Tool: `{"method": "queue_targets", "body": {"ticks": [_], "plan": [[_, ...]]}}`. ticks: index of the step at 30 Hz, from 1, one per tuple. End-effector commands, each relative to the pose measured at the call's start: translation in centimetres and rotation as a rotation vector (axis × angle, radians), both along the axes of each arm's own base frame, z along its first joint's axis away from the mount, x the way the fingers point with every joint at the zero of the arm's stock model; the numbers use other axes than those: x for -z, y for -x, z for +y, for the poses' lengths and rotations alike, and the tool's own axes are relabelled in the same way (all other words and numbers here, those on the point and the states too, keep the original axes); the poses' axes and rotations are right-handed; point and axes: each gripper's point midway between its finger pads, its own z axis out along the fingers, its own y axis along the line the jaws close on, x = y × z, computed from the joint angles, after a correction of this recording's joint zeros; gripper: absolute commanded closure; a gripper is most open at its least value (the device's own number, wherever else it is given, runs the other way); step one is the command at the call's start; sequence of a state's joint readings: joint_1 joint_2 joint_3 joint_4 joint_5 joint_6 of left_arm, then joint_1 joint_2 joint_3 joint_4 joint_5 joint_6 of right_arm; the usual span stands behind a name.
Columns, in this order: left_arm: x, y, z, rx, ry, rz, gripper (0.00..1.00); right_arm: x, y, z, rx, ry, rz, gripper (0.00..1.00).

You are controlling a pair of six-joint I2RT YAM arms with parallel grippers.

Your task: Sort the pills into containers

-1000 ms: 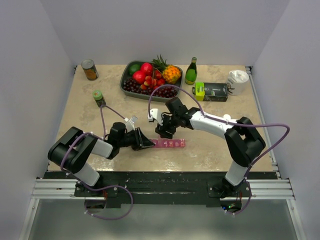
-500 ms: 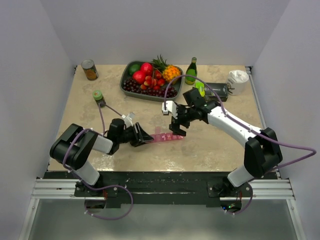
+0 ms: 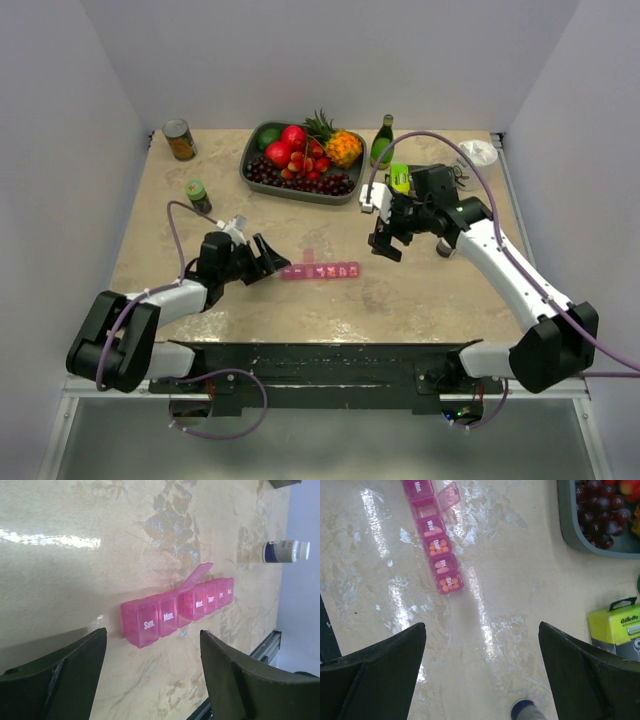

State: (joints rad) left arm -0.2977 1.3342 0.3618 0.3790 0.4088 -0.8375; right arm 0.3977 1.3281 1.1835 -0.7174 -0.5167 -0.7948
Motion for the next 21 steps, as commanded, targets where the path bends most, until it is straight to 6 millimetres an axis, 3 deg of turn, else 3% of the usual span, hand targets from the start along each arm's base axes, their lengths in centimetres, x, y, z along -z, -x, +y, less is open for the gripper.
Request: {"method": "queue_targets", "body": {"ticks": [1, 4, 8, 9, 10, 12, 14, 17, 18, 21], "plan": [[-0.2, 0.2, 1.9, -0.032, -0.103, -0.031, 0.21, -2.6, -0.3, -1.8, 0.059, -0.030, -0.047, 0.03], [-3.7, -0.7, 2.0, 0.017, -0.150, -0.148, 0.21, -3.7, -1.3, -3.9, 0.165, -0.062, -0.062, 0.01], [-10.8, -1.8, 2.0, 0.080, -0.205, -0.388, 0.20, -3.7, -3.7, -8.7, 0.431, -0.092, -0.068, 0.01], [-13.3, -2.4, 2.3, 0.070, -0.221, -0.458, 0.15, -3.0, -3.9, -9.7, 0.488, -0.092, -0.049, 0.01], [-13.8, -2.4, 3.1, 0.072, -0.276, -0.482, 0.10, -2.7, -4.2, -10.8, 0.537, -0.082, -0.052, 0.01], [-16.8, -2.7, 4.3, 0.039, -0.328, -0.576, 0.01, -1.9, -4.5, -13.3, 0.652, -0.079, -0.029, 0.01], [-17.1, -2.5, 5.0, 0.061, -0.405, -0.612, 0.01, -1.3, -5.6, -17.2, 0.850, -0.048, -0.052, 0.01], [-15.7, -2.1, 5.6, 0.083, -0.460, -0.606, 0.01, 0.2, -5.9, -20.3, 1.019, -0.004, -0.032, 0.01], [-15.0, -1.8, 5.6, 0.087, -0.461, -0.597, 0.01, 0.9, -6.0, -20.5, 1.035, 0.006, -0.011, 0.01], [-15.4, -1.7, 5.7, 0.090, -0.464, -0.613, 0.01, 2.6, -6.2, -21.2, 1.067, 0.045, 0.023, 0.01]]}}
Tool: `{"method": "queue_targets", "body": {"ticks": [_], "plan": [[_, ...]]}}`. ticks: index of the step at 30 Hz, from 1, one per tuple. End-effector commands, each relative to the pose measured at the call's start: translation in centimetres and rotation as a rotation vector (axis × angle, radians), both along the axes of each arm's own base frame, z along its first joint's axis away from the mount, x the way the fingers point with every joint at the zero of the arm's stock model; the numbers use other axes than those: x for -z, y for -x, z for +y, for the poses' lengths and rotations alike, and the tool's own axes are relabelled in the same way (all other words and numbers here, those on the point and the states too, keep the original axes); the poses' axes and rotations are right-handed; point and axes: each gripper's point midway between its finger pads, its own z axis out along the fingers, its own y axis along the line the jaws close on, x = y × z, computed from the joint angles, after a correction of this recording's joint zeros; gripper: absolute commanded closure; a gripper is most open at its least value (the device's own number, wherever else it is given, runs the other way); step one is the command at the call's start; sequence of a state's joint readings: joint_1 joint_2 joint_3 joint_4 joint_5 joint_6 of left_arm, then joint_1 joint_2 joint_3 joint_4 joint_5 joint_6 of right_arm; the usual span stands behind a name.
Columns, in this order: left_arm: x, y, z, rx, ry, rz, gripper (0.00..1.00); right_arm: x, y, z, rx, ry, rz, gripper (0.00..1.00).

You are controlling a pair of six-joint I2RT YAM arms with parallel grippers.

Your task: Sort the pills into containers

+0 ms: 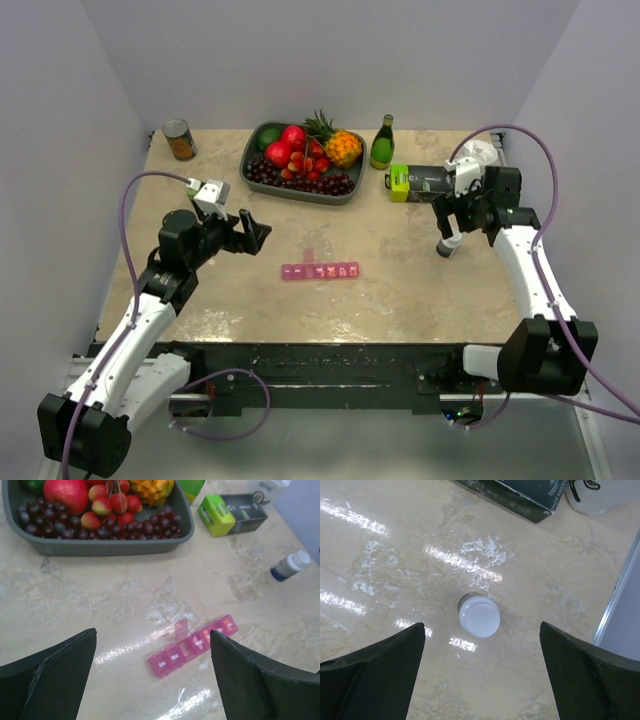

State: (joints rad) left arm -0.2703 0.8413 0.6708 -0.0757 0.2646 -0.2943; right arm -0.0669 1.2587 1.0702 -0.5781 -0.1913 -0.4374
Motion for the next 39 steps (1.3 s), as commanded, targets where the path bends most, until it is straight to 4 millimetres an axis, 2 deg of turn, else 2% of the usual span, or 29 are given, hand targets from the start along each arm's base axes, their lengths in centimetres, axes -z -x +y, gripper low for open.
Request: {"method": "queue_targets", "body": {"ticks": [1, 6, 7, 10, 20, 24, 25, 28, 29, 32, 33, 35, 36, 39], "plan": [[2.2, 0.3, 1.1, -0.008, -0.107, 0.025, 0.01, 1.5, -1.0, -2.0, 0.142, 0.033, 0.020, 0.01], [2.1, 0.4, 1.0, 0.003, -0.109, 0.021, 0.02, 4.0, -1.6, -2.3, 0.151, 0.044, 0.120, 0.07], [2.2, 0.4, 1.0, 0.004, -0.109, 0.022, 0.02, 5.1, -1.7, -2.2, 0.148, 0.042, 0.160, 0.11], [2.0, 0.5, 1.0, 0.008, -0.105, 0.014, 0.03, 6.2, -2.0, -2.3, 0.157, 0.042, 0.199, 0.18], [1.9, 0.5, 0.8, 0.015, -0.103, 0.012, 0.03, 7.1, -1.6, -2.1, 0.144, 0.037, 0.245, 0.34], [1.9, 0.6, 0.6, 0.030, -0.098, 0.011, 0.03, 7.2, -1.4, -2.0, 0.130, 0.035, 0.258, 0.49], [1.9, 0.7, 0.5, 0.034, -0.096, 0.011, 0.03, 7.3, -1.4, -2.0, 0.128, 0.035, 0.264, 0.64], [1.8, 0.7, 0.4, 0.040, -0.088, 0.012, 0.01, 7.5, -1.0, -1.7, 0.100, 0.031, 0.286, 0.84], [1.8, 0.6, 0.5, 0.029, -0.089, 0.011, 0.01, 7.5, -0.9, -1.5, 0.077, 0.034, 0.288, 0.87], [2.1, 0.5, 0.4, 0.023, -0.065, 0.026, 0.01, 6.0, -0.3, 0.3, -0.039, -0.022, 0.258, 0.92], [2.2, 0.8, -0.1, 0.060, -0.060, 0.019, 0.01, 5.1, -0.2, 1.6, -0.090, -0.074, 0.231, 0.93], [1.9, 2.0, -2.3, 0.210, -0.015, -0.030, 0.01, 2.6, 0.2, 3.3, -0.169, -0.131, 0.160, 0.95], [1.4, 2.4, -3.1, 0.266, 0.007, -0.072, 0.01, 1.8, 0.8, 5.2, -0.242, -0.212, 0.154, 0.95], [0.5, 4.6, -5.8, 0.462, 0.109, -0.143, 0.01, -0.2, 2.2, 8.4, -0.376, -0.339, 0.138, 0.96]]}}
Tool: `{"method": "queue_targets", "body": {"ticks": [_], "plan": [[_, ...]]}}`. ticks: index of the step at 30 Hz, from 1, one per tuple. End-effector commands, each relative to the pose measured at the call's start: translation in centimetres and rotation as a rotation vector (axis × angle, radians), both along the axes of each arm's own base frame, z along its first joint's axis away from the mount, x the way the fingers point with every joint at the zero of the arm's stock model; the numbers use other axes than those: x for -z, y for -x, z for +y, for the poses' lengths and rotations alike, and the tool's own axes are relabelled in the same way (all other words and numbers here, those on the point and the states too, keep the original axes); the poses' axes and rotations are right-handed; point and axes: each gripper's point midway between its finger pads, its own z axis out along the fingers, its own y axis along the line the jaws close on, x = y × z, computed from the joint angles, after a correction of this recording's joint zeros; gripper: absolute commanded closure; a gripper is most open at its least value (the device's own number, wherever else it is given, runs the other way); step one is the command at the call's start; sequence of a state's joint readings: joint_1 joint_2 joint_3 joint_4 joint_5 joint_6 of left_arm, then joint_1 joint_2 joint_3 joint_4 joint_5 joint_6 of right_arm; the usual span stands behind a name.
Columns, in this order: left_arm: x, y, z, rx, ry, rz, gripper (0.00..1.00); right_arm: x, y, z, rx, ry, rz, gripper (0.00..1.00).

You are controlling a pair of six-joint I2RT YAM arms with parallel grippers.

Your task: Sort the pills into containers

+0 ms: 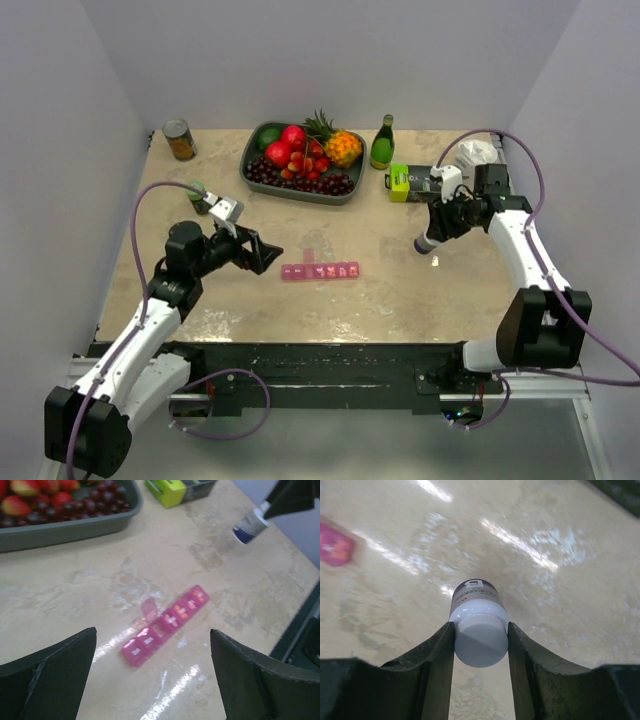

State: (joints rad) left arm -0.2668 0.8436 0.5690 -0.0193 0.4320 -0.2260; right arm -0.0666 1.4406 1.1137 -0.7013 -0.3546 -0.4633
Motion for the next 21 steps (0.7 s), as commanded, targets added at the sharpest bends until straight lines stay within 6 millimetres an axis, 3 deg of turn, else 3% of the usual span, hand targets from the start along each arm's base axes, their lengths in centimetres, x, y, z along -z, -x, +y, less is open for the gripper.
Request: {"method": "queue_targets", "body": {"ticks": [1, 4, 7, 8, 9, 14, 15, 17, 18, 19, 21], "plan": [[-3.0, 2.9, -4.5, 0.314, 0.160, -0.158, 0.01, -6.3, 1.8, 7.4, -0.281, -0.334, -0.104, 0.96], [-4.1, 3.7, -7.0, 0.383, 0.143, -0.235, 0.01, -7.8, 3.7, 11.2, -0.406, -0.479, -0.072, 0.96], [-6.1, 4.6, -9.7, 0.432, 0.151, -0.377, 0.01, -8.8, 4.7, 13.5, -0.469, -0.550, -0.045, 0.96], [-6.8, 5.7, -11.3, 0.492, 0.138, -0.460, 0.01, -9.0, 5.0, 14.0, -0.481, -0.582, -0.031, 0.97], [-6.1, 5.7, -12.4, 0.510, 0.115, -0.462, 0.01, -9.1, 5.4, 14.6, -0.501, -0.597, -0.015, 0.97], [-4.8, 6.2, -17.1, 0.537, -0.005, -0.616, 0.01, -10.5, 6.6, 16.0, -0.566, -0.670, 0.011, 0.97], [-4.0, 6.1, -17.7, 0.538, -0.019, -0.624, 0.01, -10.8, 6.9, 16.3, -0.580, -0.675, 0.010, 0.97], [-4.6, 6.0, -18.5, 0.519, -0.010, -0.689, 0.01, -10.8, 7.2, 16.5, -0.589, -0.678, 0.011, 0.97], [-4.0, 5.6, -19.1, 0.514, -0.017, -0.680, 0.01, -11.0, 7.4, 16.6, -0.597, -0.681, 0.005, 0.97], [-5.0, 5.1, -19.5, 0.489, -0.006, -0.700, 0.01, -10.9, 7.5, 16.7, -0.597, -0.686, 0.009, 0.97], [-4.6, 4.5, -20.4, 0.469, -0.021, -0.697, 0.01, -11.0, 7.8, 16.7, -0.606, -0.693, 0.004, 0.98]]}}
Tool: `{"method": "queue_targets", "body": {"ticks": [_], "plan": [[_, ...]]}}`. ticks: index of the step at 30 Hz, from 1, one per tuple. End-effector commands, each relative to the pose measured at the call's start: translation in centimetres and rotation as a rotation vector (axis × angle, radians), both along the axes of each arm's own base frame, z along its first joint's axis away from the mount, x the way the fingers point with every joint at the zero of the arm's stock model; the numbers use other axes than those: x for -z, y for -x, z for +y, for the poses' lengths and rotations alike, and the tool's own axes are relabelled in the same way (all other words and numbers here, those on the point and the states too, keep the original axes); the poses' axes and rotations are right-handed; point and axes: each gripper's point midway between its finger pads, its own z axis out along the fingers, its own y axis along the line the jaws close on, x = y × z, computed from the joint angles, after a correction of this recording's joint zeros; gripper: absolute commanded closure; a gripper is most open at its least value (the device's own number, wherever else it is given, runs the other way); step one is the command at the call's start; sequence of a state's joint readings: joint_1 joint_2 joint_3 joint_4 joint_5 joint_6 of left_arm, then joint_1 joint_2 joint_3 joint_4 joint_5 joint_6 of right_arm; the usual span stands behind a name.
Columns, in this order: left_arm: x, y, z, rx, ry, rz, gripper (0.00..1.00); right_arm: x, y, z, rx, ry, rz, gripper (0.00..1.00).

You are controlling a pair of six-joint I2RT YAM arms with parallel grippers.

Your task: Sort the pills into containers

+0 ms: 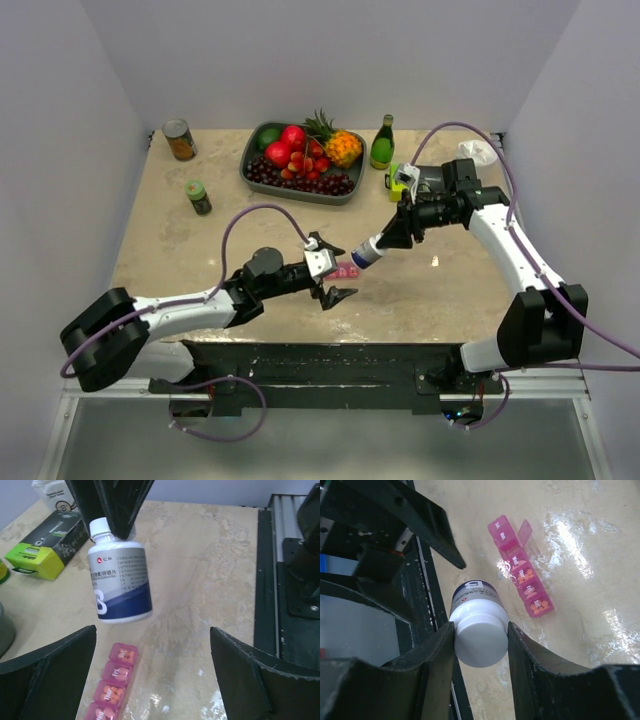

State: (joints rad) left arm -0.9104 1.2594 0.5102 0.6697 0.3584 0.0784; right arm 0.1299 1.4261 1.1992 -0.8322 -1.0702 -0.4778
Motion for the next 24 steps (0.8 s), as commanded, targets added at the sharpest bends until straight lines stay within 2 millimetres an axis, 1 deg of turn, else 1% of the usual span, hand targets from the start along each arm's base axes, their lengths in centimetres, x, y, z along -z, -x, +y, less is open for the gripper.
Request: {"method": "queue_targets", "body": {"ticks": [1, 3, 4, 5, 7, 8, 10, 11, 12, 13, 14, 15, 16, 17, 19, 20, 21, 22, 23, 24], "plan": [[-6.8, -3.3, -1.9, -0.124, 0.155, -0.237, 0.02, -2.9, 1.4, 0.9, -0.048, -0.086, -0.034, 0.98], [-6.2, -4.0, -2.4, -0.150, 0.146, -0.229, 0.02, -3.1, 1.6, 1.0, -0.051, -0.093, -0.035, 0.98], [-6.5, -4.1, -2.7, -0.156, 0.153, -0.230, 0.02, -3.2, 1.8, 1.0, -0.053, -0.101, -0.035, 0.98], [-5.8, -4.2, -3.1, -0.157, 0.138, -0.219, 0.03, -3.3, 1.9, 1.0, -0.055, -0.105, -0.034, 0.98], [-5.7, -4.2, -3.7, -0.143, 0.136, -0.215, 0.05, -3.5, 2.0, 1.1, -0.060, -0.115, -0.035, 0.98], [-5.2, -4.1, -4.0, -0.138, 0.127, -0.205, 0.06, -3.6, 2.0, 1.2, -0.060, -0.120, -0.035, 0.98], [-5.2, -4.2, -4.3, -0.137, 0.130, -0.197, 0.11, -3.5, 2.1, 1.2, -0.063, -0.126, -0.029, 0.98], [-4.8, -4.3, -4.4, -0.140, 0.124, -0.188, 0.14, -3.6, 2.2, 1.3, -0.069, -0.133, -0.028, 0.98], [-4.7, -4.4, -4.5, -0.141, 0.122, -0.184, 0.19, -3.6, 2.3, 1.3, -0.068, -0.135, -0.025, 0.98], [-4.8, -4.6, -4.6, -0.149, 0.120, -0.181, 0.21, -3.6, 2.3, 1.3, -0.068, -0.135, -0.025, 0.99], [-4.4, -4.7, -4.8, -0.150, 0.112, -0.169, 0.23, -3.5, 2.2, 1.2, -0.067, -0.131, -0.028, 0.99], [-4.4, -4.9, -4.8, -0.156, 0.107, -0.166, 0.28, -3.5, 2.2, 1.2, -0.068, -0.131, -0.030, 0.99], [-4.3, -5.1, -5.0, -0.163, 0.094, -0.155, 0.30, -3.5, 2.2, 1.2, -0.073, -0.131, -0.036, 0.99], [-3.9, -5.3, -5.2, -0.164, 0.082, -0.147, 0.36, -3.4, 2.3, 1.2, -0.074, -0.129, -0.032, 0.99], [-3.7, -5.2, -5.4, -0.153, 0.070, -0.138, 0.46, -3.5, 2.4, 1.3, -0.083, -0.127, -0.044, 0.99], [-3.7, -5.1, -5.6, -0.142, 0.070, -0.134, 0.61, -3.4, 2.5, 1.3, -0.085, -0.121, -0.046, 0.99], [-3.9, -5.0, -5.7, -0.137, 0.073, -0.131, 0.73, -3.4, 2.7, 1.4, -0.092, -0.116, -0.053, 0.99], [-3.6, -4.8, -5.8, -0.125, 0.063, -0.121, 0.85, -3.4, 2.6, 1.3, -0.102, -0.107, -0.082, 0.99], [-3.5, -4.8, -5.8, -0.123, 0.060, -0.116, 1.00, -3.3, 3.1, 1.5, -0.122, -0.099, -0.075, 0.99], [-3.0, -4.6, -5.6, -0.115, 0.052, -0.107, 1.00, -3.6, 3.3, 1.6, -0.142, -0.103, -0.091, 0.99]]}}
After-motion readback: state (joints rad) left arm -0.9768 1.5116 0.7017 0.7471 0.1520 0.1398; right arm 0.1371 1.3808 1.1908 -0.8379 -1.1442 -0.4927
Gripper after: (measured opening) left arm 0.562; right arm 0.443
